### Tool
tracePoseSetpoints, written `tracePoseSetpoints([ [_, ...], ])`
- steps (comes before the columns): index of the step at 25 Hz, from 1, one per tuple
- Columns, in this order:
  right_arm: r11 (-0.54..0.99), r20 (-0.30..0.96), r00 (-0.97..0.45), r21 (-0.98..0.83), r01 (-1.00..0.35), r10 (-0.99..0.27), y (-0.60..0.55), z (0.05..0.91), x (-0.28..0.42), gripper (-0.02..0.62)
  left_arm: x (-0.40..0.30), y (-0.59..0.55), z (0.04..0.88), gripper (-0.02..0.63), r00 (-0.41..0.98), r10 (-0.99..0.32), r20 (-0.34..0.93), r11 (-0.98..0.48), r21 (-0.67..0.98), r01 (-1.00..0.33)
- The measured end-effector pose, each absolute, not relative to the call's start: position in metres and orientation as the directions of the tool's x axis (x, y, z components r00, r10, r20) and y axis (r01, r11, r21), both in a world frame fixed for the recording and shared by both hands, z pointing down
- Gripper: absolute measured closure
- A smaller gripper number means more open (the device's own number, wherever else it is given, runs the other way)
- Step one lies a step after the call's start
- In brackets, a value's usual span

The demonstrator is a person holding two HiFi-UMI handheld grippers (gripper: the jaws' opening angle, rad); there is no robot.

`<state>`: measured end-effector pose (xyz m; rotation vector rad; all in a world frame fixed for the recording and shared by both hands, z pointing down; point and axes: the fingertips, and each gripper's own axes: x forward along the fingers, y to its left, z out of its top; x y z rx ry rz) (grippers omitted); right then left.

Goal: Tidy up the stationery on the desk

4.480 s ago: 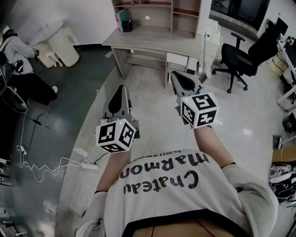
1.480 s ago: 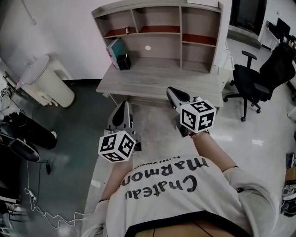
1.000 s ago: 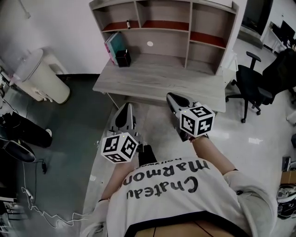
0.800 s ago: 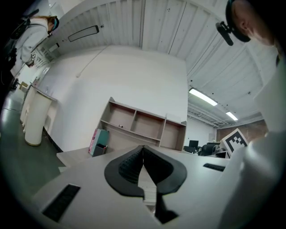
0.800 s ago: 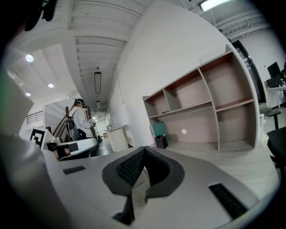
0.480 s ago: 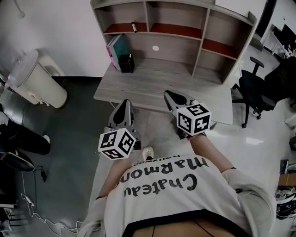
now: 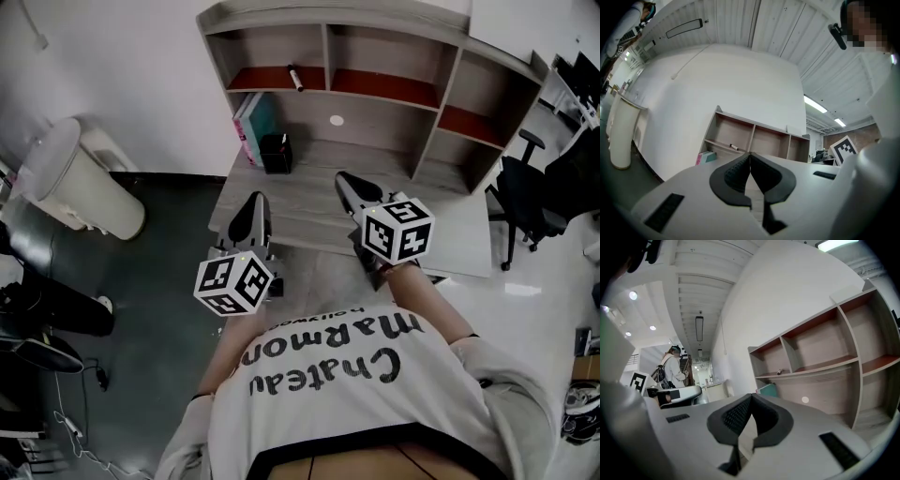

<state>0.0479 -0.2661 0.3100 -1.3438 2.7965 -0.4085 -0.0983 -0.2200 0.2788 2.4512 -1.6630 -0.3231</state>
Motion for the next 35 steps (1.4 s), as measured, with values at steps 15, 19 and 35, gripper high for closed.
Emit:
tracePoseSetpoints([
  [15, 0.508, -0.003, -0.523, -0.246, -0.826, -0.852, -0.363, 0.280, 0.024, 0.584, -0.176, -0.295, 0.261, 0.591, 0.363, -0.923, -0.128, -0.383, 0.219, -0.897],
  [19, 0.491, -0.008, -0.499, -0.194, -0.849, -0.866, -0.389, 0.274, 0.020, 0.584, -0.185, -0.303, 0.270, 0.591, 0.367, -0.922, -0.119, -0.385, 0.227, -0.895],
  [35, 0.444, 0.044, -0.451, -0.116, -0.888, -0.891, -0.518, 0.260, -0.005, 0.584, -0.230, -0.324, 0.279, 0.591, 0.311, -0.945, -0.103, -0.327, 0.255, -0.910],
])
